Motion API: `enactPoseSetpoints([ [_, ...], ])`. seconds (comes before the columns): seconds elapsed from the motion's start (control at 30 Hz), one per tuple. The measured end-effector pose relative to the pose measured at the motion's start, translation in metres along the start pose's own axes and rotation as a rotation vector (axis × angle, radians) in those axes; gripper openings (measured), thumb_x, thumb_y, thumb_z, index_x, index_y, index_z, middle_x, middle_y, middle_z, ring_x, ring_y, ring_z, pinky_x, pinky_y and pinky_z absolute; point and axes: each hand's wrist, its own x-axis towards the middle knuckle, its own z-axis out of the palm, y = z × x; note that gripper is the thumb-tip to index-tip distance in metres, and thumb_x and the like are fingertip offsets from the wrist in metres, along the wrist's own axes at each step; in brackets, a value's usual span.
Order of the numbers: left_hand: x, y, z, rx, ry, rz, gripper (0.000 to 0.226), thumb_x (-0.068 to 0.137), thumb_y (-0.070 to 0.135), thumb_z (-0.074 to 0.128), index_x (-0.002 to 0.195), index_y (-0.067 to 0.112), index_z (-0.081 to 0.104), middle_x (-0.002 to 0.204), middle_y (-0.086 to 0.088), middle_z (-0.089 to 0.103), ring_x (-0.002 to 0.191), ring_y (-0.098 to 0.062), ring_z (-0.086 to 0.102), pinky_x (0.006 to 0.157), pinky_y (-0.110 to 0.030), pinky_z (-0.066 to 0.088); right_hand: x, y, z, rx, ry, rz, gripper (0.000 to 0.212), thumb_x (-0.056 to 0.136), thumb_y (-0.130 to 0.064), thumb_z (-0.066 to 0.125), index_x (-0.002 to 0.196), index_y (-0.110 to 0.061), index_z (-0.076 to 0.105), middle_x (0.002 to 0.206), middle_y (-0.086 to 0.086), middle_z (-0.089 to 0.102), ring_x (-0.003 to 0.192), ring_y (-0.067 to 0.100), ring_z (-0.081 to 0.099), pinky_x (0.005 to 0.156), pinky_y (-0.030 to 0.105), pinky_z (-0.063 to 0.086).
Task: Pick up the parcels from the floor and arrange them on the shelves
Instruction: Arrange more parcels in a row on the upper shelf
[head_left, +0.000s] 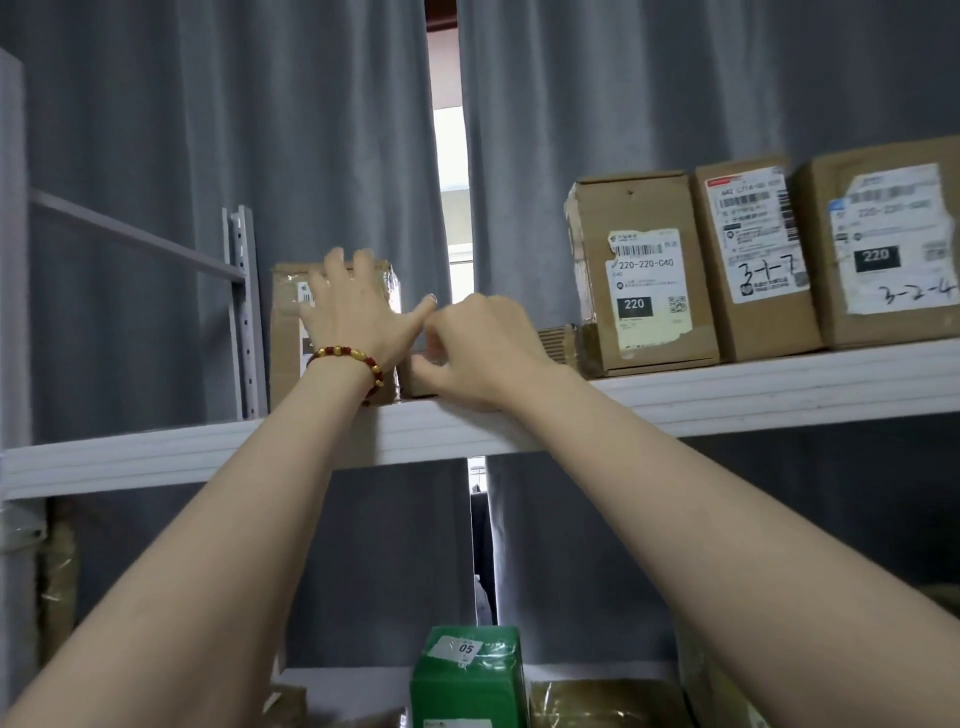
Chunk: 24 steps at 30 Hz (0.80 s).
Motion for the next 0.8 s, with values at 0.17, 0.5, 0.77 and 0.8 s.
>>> enactPoseSetpoints([
  [0.17, -0.042, 0.025, -0.022, -0.044, -0.136, 0.114, 0.051, 0.084, 0.018, 0.051, 0.134, 0.009, 0.045, 0.143, -0.017, 0.036, 0.123, -0.037, 0.037, 0.091, -0.046, 0.038, -0.038, -0.015, -0.025, 0.004, -0.010, -0.017, 0.024, 0.083, -0.035, 0.053, 0.074, -0.017, 0.067, 0.072, 0.003, 0.064, 0.069, 0.026, 0.058, 0.065, 0.033, 0.046],
  [0.5, -0.128, 0.043, -0.045, -0.156, -0.132, 0.259, 0.053, 0.088, 0.046, 0.043, 0.119, 0.005, 0.055, 0.142, -0.017, 0.043, 0.128, -0.035, 0.039, 0.101, -0.048, 0.038, -0.124, -0.022, -0.065, 0.041, -0.080, 0.007, 0.016, 0.083, -0.027, 0.057, 0.077, -0.012, 0.059, 0.079, 0.010, 0.067, 0.079, 0.032, 0.058, 0.065, 0.034, 0.036],
  [0.77, -0.192, 0.071, -0.051, -0.205, -0.176, 0.302, 0.044, 0.091, 0.037, 0.055, 0.121, 0.005, 0.055, 0.141, -0.017, 0.046, 0.127, -0.035, 0.041, 0.099, -0.050, 0.039, -0.187, -0.018, -0.082, 0.104, -0.148, 0.080, 0.019, 0.086, -0.027, 0.058, 0.077, -0.011, 0.062, 0.075, 0.007, 0.066, 0.076, 0.027, 0.056, 0.069, 0.038, 0.045],
  [0.8, -0.204, 0.072, -0.050, -0.188, -0.203, 0.316, 0.046, 0.090, 0.036, 0.060, 0.124, 0.006, 0.054, 0.141, -0.016, 0.045, 0.128, -0.034, 0.041, 0.100, -0.049, 0.038, -0.199, -0.017, -0.080, 0.124, -0.162, 0.101, 0.019, 0.086, -0.027, 0.058, 0.074, -0.012, 0.062, 0.074, 0.007, 0.065, 0.075, 0.028, 0.056, 0.068, 0.038, 0.046],
])
